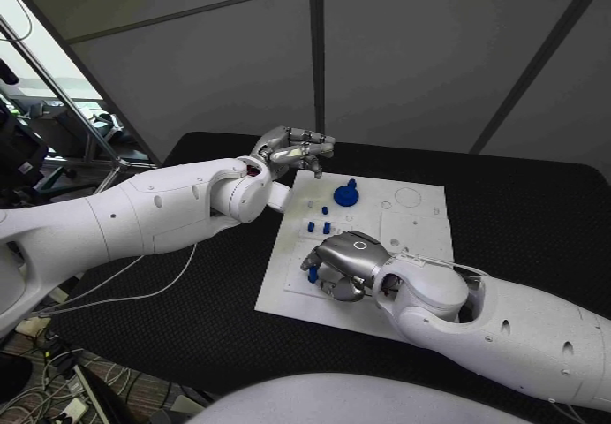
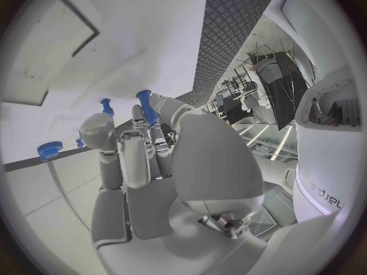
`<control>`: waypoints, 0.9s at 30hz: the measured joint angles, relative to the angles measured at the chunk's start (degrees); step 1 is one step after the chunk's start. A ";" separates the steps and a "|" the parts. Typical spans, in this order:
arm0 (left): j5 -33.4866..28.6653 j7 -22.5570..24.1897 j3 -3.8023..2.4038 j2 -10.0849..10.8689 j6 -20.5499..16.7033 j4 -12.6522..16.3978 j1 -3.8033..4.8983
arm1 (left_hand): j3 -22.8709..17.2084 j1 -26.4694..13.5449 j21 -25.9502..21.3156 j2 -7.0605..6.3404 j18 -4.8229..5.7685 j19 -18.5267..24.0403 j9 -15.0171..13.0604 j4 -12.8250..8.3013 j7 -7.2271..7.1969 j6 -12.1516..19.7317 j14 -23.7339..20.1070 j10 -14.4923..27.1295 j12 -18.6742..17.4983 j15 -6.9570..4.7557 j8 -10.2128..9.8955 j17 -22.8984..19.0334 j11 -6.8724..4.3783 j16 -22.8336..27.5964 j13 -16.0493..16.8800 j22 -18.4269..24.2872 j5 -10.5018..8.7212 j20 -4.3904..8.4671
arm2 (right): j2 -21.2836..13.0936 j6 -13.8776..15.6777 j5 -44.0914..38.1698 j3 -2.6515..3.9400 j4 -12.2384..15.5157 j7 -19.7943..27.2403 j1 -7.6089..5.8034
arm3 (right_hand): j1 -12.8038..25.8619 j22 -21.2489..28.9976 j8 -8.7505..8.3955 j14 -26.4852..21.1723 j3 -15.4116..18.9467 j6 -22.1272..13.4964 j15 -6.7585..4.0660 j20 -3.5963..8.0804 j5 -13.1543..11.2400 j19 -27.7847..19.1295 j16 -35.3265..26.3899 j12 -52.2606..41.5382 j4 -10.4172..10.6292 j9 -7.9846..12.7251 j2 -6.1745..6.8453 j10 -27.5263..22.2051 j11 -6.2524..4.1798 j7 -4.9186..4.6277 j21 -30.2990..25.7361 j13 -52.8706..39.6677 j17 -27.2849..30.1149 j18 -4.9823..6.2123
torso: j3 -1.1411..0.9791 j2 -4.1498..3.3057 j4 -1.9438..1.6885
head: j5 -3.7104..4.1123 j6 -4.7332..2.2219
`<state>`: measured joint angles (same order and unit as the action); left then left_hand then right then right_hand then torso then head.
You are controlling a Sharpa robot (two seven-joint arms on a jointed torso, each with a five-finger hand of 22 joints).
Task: Assemble the parts on the task board
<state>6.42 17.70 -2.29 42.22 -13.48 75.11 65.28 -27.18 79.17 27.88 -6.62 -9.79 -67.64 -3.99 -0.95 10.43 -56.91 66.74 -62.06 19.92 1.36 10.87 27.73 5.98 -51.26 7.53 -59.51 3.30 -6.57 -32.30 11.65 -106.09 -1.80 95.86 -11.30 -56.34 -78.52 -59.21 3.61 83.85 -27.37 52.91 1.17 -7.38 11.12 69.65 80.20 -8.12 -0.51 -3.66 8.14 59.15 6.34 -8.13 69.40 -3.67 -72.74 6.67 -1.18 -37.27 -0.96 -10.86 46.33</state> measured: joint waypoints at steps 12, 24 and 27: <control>0.00 -0.16 0.00 0.04 0.20 -0.17 0.00 | 0.00 0.00 0.00 0.00 0.00 0.00 0.00 0.00 0.21 0.22 0.00 0.33 0.00 0.00 0.00 -0.06 0.08 0.00 -0.01 0.00 0.00 0.00 | -5.16 7.37 2.73 0.25 2.64 0.86 0.00 | 1.10 7.11 -0.29 0.09 8.15 -11.46 0.69 -0.88 -3.41 -4.33 -3.38 -2.47 1.46 0.18 0.07 -6.87 0.83 1.42 -5.68 -0.45 5.46 0.94 | -0.07 0.06 0.11 | 0.21 -0.44; 0.00 -0.28 0.20 0.40 0.41 -0.40 -0.02 | 0.00 0.00 0.00 0.00 0.00 0.00 0.00 0.00 0.21 0.21 -0.01 0.33 0.00 0.00 0.00 -0.05 0.09 0.00 -0.01 0.00 0.00 0.00 | -21.20 11.75 19.63 4.53 8.81 1.12 -2.59 | 5.39 -4.63 5.88 0.13 16.78 5.11 -2.61 2.23 1.79 4.76 2.51 -19.30 7.38 -2.33 -0.38 15.11 -3.88 0.89 2.77 -7.90 -2.12 -0.48 | 0.14 0.70 0.73 | 4.88 -1.94; 0.00 -0.31 0.35 0.61 0.44 -0.29 -0.03 | 0.00 0.00 0.00 0.00 0.00 0.00 0.00 0.00 0.21 0.21 0.00 0.32 0.00 0.00 0.00 -0.05 0.09 0.00 -0.01 0.00 0.00 0.00 | -24.37 11.34 23.03 4.71 9.80 -0.85 -2.71 | 8.95 -7.92 6.87 0.17 20.52 5.93 -3.15 3.22 6.56 6.82 4.28 -32.76 10.82 -2.60 0.14 19.12 -4.80 1.71 5.19 -22.62 -2.22 -1.38 | 0.25 0.87 0.94 | 7.28 -2.35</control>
<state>6.42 17.39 -1.94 42.83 -13.04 74.83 65.25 -27.18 79.17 27.88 -6.62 -9.79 -67.64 -3.99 -0.95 10.64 -56.69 66.74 -61.73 19.92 1.36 10.87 27.68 6.07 -51.26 7.51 -59.52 3.30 -6.57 -56.67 22.99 -83.06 2.91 105.67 -12.15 -59.05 -69.57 -67.13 10.47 84.02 -6.84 58.83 -1.98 -4.15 17.68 76.47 84.48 -40.88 10.32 -6.26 8.27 78.27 1.53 -6.42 74.60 -26.29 -74.96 5.28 -0.93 -36.40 -0.01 -3.58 43.98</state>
